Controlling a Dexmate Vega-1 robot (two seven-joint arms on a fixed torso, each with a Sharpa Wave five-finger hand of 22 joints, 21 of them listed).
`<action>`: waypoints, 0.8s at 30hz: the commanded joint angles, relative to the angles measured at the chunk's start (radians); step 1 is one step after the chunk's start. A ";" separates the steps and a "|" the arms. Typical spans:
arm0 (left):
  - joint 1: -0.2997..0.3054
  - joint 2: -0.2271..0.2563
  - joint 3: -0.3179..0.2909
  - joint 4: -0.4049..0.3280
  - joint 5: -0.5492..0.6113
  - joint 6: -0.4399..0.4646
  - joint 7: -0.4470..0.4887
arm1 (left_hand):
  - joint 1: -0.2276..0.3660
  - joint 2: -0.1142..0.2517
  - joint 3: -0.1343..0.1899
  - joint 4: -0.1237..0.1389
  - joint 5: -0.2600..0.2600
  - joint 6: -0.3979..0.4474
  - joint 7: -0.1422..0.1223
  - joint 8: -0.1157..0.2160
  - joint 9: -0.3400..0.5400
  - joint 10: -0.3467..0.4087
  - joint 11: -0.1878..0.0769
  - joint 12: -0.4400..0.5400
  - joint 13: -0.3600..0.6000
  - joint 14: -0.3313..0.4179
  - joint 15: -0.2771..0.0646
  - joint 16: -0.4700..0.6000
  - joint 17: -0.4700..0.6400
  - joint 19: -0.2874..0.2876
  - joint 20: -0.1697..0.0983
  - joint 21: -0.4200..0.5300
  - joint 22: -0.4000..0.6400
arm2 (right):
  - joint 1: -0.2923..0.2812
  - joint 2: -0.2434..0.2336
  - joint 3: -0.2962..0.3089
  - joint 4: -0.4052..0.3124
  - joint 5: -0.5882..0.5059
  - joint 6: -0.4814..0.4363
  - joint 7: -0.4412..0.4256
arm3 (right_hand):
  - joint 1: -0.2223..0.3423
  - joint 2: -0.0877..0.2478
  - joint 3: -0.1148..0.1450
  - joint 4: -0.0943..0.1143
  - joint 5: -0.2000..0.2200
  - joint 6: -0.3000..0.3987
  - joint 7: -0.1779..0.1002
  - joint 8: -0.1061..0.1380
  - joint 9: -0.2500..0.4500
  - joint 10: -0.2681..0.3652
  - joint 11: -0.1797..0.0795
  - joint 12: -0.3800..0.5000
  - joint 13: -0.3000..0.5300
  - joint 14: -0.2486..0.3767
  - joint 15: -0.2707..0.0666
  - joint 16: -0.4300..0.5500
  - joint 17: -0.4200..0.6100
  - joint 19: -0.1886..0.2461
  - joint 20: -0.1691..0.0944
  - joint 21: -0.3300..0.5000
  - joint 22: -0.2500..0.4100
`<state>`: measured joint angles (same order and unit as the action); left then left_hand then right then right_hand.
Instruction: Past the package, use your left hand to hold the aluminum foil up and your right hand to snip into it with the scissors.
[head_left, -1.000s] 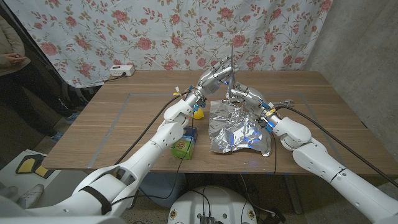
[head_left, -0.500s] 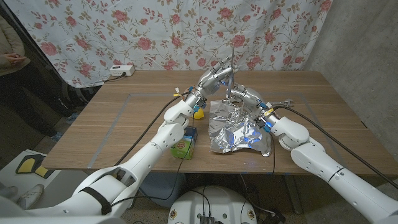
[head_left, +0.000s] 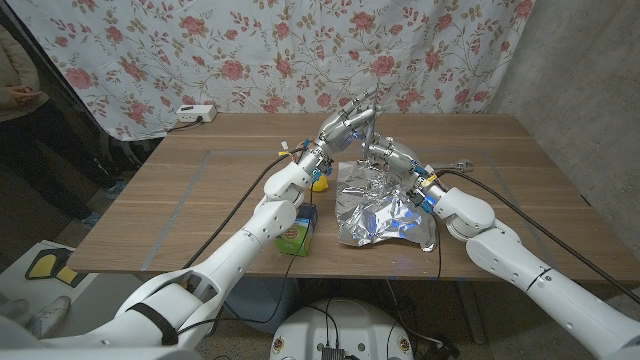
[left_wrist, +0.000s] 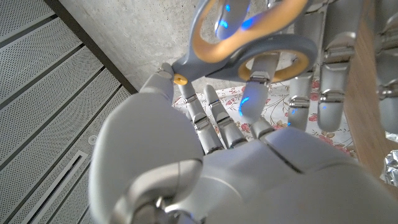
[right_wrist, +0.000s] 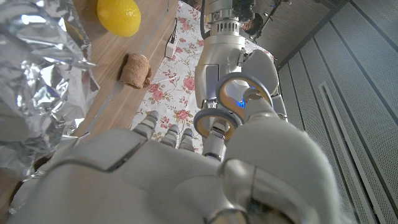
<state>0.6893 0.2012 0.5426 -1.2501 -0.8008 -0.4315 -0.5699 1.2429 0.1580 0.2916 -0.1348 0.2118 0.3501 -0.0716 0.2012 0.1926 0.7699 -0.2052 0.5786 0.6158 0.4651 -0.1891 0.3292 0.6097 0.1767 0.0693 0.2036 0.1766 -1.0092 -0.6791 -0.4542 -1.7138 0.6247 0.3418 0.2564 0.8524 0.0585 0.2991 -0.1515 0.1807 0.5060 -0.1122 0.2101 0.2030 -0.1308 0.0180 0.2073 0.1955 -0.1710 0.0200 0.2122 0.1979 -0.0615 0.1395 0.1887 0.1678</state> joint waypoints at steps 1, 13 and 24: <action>0.004 0.004 0.004 -0.002 -0.013 0.002 -0.015 | 0.008 0.008 -0.001 0.000 0.007 0.009 -0.004 0.009 0.005 0.023 -0.017 0.006 0.003 0.038 -0.038 0.005 0.006 0.004 -0.010 0.000 0.004 | 0.002 0.010 -0.005 0.014 0.027 0.001 0.022 | 0.015 0.002 0.003 -0.001 -0.002 0.019 -0.008 0.003 0.006 0.004 0.005 0.002 0.002 -0.107 -0.005 -0.001 0.001 0.001 -0.001 -0.003 0.001; -0.001 -0.007 0.004 0.017 -0.016 -0.008 -0.027 | 0.010 0.009 -0.002 0.001 0.008 0.011 -0.018 0.008 0.005 0.024 -0.019 0.005 0.003 0.038 -0.036 0.003 0.010 0.004 -0.013 0.000 0.004 | 0.018 0.021 -0.016 0.041 0.059 0.003 0.078 | 0.038 0.007 0.009 -0.008 -0.003 -0.007 -0.007 -0.006 0.009 -0.008 0.011 -0.003 0.002 -0.111 0.001 -0.004 0.001 -0.005 0.010 -0.005 0.001; -0.008 -0.017 0.011 0.048 -0.008 -0.017 -0.041 | 0.013 0.008 -0.005 0.001 0.010 0.018 -0.022 0.009 0.005 0.025 -0.019 0.003 0.004 0.041 -0.038 0.007 0.017 0.003 -0.013 0.000 0.003 | 0.024 0.031 -0.015 0.060 0.084 0.008 0.107 | 0.042 0.002 0.007 -0.008 -0.003 0.003 -0.021 -0.001 0.010 -0.015 0.016 -0.006 0.002 -0.108 0.016 -0.004 0.001 -0.009 0.029 -0.005 0.001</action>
<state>0.6880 0.1939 0.5467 -1.2302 -0.8134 -0.4413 -0.5986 1.2532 0.1552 0.2901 -0.1337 0.2158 0.3680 -0.0894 0.2012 0.1926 0.7698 -0.2053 0.5818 0.6186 0.4788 -0.1967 0.3292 0.6232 0.1786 0.0605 0.2036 0.1768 -0.9919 -0.6574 -0.4685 -1.6706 0.6843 0.3418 0.3325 0.8835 0.0595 0.3036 -0.1559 0.1807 0.5088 -0.1272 0.2101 0.2119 -0.1385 0.0320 0.2033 0.1955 -0.1727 0.0292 0.2122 0.1977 -0.0685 0.1577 0.1848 0.1678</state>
